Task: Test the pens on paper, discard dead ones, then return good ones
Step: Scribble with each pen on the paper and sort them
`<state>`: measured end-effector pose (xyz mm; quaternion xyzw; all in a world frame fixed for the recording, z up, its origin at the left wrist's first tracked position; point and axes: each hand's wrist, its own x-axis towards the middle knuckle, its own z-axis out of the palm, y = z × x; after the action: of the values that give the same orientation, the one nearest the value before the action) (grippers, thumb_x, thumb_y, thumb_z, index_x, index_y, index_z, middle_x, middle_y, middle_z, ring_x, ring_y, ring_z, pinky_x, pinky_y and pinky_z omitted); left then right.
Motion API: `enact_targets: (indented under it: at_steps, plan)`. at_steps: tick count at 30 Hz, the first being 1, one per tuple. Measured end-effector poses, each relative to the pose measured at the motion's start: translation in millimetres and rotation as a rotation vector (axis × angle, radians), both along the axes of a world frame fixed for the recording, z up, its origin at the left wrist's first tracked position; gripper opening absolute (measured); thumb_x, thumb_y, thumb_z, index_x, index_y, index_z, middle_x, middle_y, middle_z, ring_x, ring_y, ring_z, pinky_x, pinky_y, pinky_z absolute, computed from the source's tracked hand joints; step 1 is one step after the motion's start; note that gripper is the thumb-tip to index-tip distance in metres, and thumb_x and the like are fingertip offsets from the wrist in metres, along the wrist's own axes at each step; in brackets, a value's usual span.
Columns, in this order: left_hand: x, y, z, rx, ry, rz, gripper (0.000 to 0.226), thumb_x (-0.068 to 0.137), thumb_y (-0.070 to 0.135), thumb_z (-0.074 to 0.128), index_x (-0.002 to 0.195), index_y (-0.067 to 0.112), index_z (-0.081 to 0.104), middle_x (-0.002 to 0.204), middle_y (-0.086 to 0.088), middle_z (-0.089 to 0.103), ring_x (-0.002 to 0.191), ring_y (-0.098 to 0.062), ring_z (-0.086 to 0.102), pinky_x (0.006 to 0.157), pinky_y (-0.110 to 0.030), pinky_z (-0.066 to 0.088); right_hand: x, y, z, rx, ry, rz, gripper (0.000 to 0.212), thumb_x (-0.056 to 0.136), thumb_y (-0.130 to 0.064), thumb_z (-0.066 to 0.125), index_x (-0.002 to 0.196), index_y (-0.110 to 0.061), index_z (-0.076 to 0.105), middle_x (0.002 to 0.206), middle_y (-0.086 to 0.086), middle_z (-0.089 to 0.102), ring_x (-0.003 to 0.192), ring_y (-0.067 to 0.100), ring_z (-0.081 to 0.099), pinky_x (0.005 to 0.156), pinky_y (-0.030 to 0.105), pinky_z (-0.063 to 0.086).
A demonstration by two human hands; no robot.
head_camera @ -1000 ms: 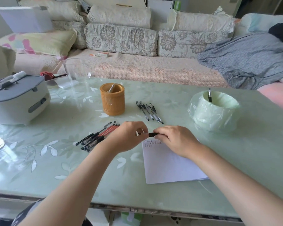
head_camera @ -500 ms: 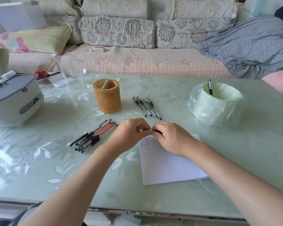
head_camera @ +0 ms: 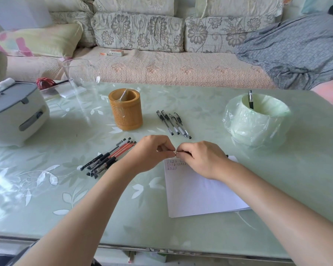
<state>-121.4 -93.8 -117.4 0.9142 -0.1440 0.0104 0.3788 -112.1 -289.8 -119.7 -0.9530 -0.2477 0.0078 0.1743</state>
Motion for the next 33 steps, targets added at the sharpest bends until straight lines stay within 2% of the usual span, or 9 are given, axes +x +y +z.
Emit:
enact_targets:
  at_steps: [3, 7, 11, 15, 20, 23, 25, 29, 33]
  plan:
    - [1.6, 4.7, -4.0, 0.108, -0.015, 0.029, 0.006, 0.086, 0.024, 0.071, 0.09, 0.023, 0.067, 0.078, 0.014, 0.064, 0.073, -0.006, 0.059, 0.067, -0.018, 0.047, -0.5, -1.2, -0.5, 0.077, 0.093, -0.015, 0.032, 0.098, -0.04, 0.044, 0.126, -0.031, 0.054, 0.108, -0.003, 0.068, 0.101, 0.022, 0.061, 0.081, 0.033, 0.046]
    - [2.9, 10.7, -10.6, 0.301, -0.055, 0.094, 0.006, 0.087, 0.029, 0.065, 0.092, 0.026, 0.062, 0.081, 0.017, 0.056, 0.072, -0.006, 0.053, 0.065, -0.026, 0.045, 2.2, -7.2, -1.1, 0.284, 0.114, -0.004, 0.031, 0.094, -0.009, 0.042, 0.115, -0.032, 0.043, 0.075, 0.012, 0.055, 0.068, 0.027, 0.054, 0.064, 0.039, 0.046]
    - [4.4, 9.6, -11.0, 0.386, -0.097, 0.098, 0.004, 0.085, 0.026, 0.061, 0.088, 0.026, 0.061, 0.089, 0.013, 0.057, 0.083, -0.009, 0.05, 0.068, -0.028, 0.045, 0.3, -4.5, 2.1, 0.812, 0.414, -0.112, 0.029, 0.098, 0.001, 0.041, 0.105, -0.016, 0.063, 0.083, 0.01, 0.053, 0.06, 0.022, 0.056, 0.044, 0.029, 0.048]
    - [5.4, 12.2, -10.0, 0.438, -0.044, 0.142, 0.007, 0.084, 0.023, 0.056, 0.09, 0.023, 0.058, 0.088, 0.009, 0.055, 0.085, -0.013, 0.05, 0.07, -0.029, 0.047, -0.6, -6.5, 2.3, 1.128, 0.69, -0.091, 0.049, 0.092, 0.013, 0.03, 0.122, -0.006, 0.064, 0.093, 0.013, 0.056, 0.075, 0.025, 0.061, 0.059, 0.035, 0.054]
    - [6.9, 12.4, -13.7, 0.428, -0.088, 0.097, 0.023, 0.084, 0.023, 0.055, 0.106, 0.021, 0.059, 0.097, 0.004, 0.054, 0.094, -0.016, 0.048, 0.079, -0.027, 0.041, -2.6, -5.4, -7.8, 1.102, 0.69, -0.043, 0.046, 0.089, 0.013, 0.046, 0.128, -0.007, 0.057, 0.09, 0.007, 0.055, 0.075, 0.022, 0.06, 0.068, 0.034, 0.05]
    - [6.3, 8.0, -13.9, 0.372, -0.117, 0.056, 0.027, 0.084, 0.021, 0.057, 0.111, 0.022, 0.061, 0.102, 0.003, 0.054, 0.099, -0.016, 0.046, 0.086, -0.028, 0.04, -3.8, -2.6, -15.1, 1.094, 0.641, -0.108, 0.019, 0.095, -0.011, 0.056, 0.112, -0.011, 0.063, 0.077, 0.003, 0.051, 0.063, 0.017, 0.054, 0.058, 0.029, 0.042]
    - [6.5, 5.4, -13.6, 0.328, -0.1, 0.03, 0.025, 0.085, 0.022, 0.059, 0.11, 0.023, 0.062, 0.102, 0.004, 0.054, 0.1, -0.016, 0.048, 0.089, -0.03, 0.042, -4.1, -1.7, -17.8, 1.096, 0.643, -0.114, 0.023, 0.09, -0.028, 0.052, 0.101, -0.012, 0.064, 0.07, 0.001, 0.05, 0.054, 0.017, 0.05, 0.045, 0.025, 0.03]
    - [5.8, 4.0, -16.3, 0.328, -0.042, -0.028, 0.035, 0.08, 0.044, 0.072, 0.11, 0.028, 0.063, 0.102, 0.007, 0.052, 0.099, -0.014, 0.045, 0.081, -0.024, 0.035, -3.6, -0.6, -18.4, 1.011, 0.625, -0.13, 0.018, 0.078, -0.015, 0.049, 0.093, -0.012, 0.061, 0.065, 0.006, 0.058, 0.042, 0.019, 0.05, 0.038, 0.022, 0.016]
    - [6.6, 3.3, -18.2, 0.348, -0.048, -0.03, 0.041, 0.076, 0.049, 0.074, 0.111, 0.031, 0.062, 0.105, 0.006, 0.05, 0.101, -0.013, 0.041, 0.084, -0.024, 0.036, -1.7, -1.9, -17.7, 0.948, 0.619, -0.161, 0.017, 0.084, 0.006, 0.054, 0.081, -0.01, 0.058, 0.06, 0.012, 0.058, 0.042, 0.019, 0.051, 0.037, 0.018, 0.021]
